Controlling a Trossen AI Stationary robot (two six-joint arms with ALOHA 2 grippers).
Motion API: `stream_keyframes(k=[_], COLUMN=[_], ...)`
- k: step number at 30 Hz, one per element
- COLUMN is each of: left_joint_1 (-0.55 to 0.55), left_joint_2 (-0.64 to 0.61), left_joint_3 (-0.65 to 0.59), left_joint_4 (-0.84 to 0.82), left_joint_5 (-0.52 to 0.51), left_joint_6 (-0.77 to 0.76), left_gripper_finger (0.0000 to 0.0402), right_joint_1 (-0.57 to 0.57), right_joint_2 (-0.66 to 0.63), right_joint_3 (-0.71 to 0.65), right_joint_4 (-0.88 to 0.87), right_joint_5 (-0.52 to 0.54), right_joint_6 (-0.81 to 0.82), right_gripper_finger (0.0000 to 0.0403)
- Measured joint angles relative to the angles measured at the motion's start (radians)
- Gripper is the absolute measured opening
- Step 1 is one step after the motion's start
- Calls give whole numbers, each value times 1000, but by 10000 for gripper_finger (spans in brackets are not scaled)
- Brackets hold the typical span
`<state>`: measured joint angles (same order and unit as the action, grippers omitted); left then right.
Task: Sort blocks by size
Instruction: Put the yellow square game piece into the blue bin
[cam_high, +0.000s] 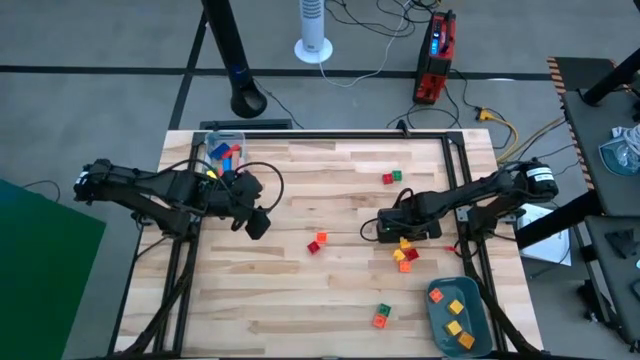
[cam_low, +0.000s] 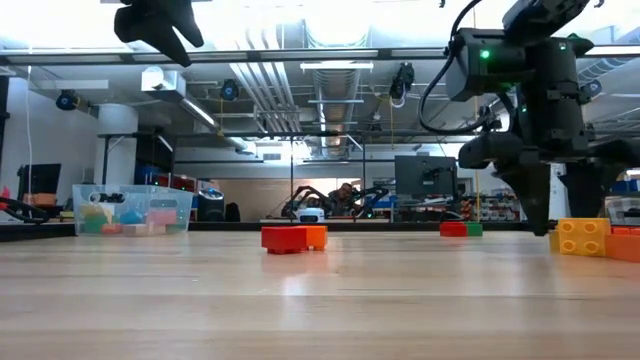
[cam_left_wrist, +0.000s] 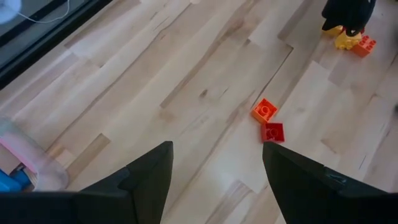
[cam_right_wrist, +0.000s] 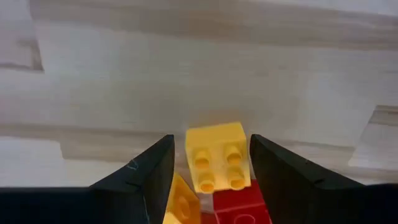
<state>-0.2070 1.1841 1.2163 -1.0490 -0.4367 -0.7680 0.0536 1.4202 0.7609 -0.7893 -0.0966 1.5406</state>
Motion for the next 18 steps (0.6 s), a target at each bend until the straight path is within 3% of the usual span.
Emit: stream_keyframes(k=[9, 14, 18], left_joint_1=[0, 1, 1], left_joint_2=[0, 1, 2], left_joint_3=[0, 0, 0], left_joint_4=[15, 25, 32], left_joint_5=[-1, -10, -27], left_joint_6=[-3, -10, -35], left_gripper_finger=[235, 235, 235], right_joint_1=[1, 0, 0], right_joint_2=[40, 81, 88], right_joint_3=[-5, -4, -4], right_joint_4=[-5, 16, 21], right_joint_5=[7, 11, 16], right_joint_6=[-110, -149, -162], right_gripper_finger=[177, 134, 134])
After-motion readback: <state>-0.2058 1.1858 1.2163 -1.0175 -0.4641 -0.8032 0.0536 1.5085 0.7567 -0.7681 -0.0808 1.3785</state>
